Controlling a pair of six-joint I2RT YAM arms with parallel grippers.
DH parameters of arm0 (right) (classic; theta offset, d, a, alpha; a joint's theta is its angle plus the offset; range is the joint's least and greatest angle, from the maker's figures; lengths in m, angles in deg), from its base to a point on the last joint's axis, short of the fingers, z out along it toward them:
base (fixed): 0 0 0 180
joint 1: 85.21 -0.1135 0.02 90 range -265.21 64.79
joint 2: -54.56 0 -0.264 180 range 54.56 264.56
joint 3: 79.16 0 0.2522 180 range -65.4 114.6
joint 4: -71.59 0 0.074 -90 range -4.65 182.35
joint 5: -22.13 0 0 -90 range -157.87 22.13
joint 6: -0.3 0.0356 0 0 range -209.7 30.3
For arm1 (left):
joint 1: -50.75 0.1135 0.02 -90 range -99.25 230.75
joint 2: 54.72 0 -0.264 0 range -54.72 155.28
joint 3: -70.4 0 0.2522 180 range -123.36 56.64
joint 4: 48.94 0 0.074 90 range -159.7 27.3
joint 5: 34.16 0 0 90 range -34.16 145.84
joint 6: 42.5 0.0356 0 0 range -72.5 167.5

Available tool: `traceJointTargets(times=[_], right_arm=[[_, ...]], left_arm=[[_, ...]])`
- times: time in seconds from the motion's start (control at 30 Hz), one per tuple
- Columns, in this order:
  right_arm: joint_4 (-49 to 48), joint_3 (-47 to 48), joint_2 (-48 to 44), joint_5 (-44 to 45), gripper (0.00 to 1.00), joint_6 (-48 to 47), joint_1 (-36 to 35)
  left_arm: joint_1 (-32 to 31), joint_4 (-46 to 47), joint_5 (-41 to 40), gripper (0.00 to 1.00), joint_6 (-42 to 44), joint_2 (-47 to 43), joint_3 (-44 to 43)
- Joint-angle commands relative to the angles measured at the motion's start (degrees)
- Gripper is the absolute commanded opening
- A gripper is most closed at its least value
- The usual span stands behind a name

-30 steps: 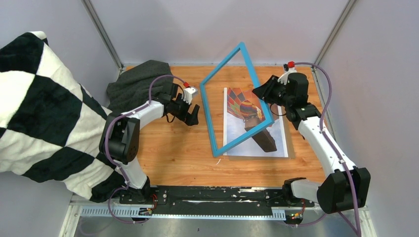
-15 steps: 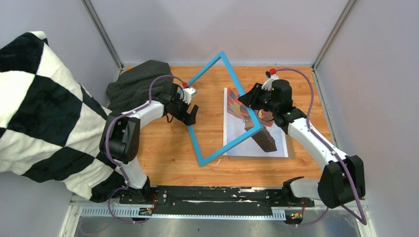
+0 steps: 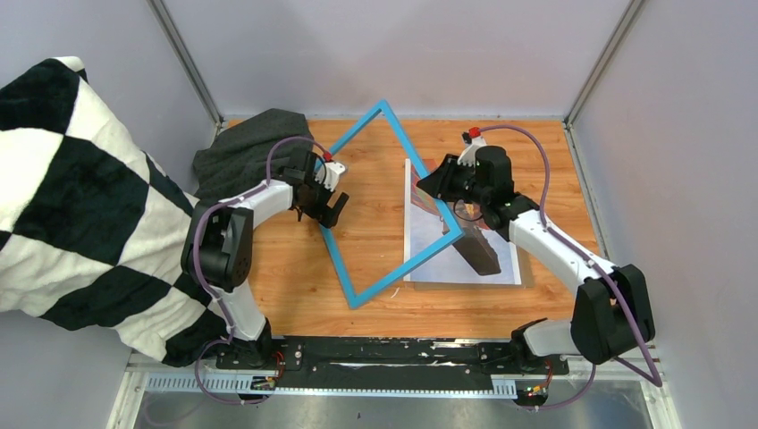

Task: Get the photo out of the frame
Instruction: Remove the photo frame item from the photo frame.

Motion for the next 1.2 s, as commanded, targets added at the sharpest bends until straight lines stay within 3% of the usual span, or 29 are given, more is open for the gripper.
traceJointTargets(times=[0.0,0.13,0.7,1.17], right_arm=[[1.0,-1.8,2.0,-0.3,0.23,-7.8,-2.0],[0.4,-2.3,2.1,-1.9,0.32,-8.3,-2.3],[-6.9,-5.3,9.0,-11.4,0.53,-9.9,-5.2],[-4.3,-0.4,16.6,-7.4,0.59,-14.5,-12.1]], left_arm=[[0.7,-1.2,-2.9,1.0,2.6,1.8,-0.4],[1.3,-1.2,-4.9,1.0,3.5,2.5,-0.8],[2.4,0.9,-11.1,1.0,7.3,1.9,0.5],[3.0,0.3,-10.2,1.0,7.1,0.0,0.6]])
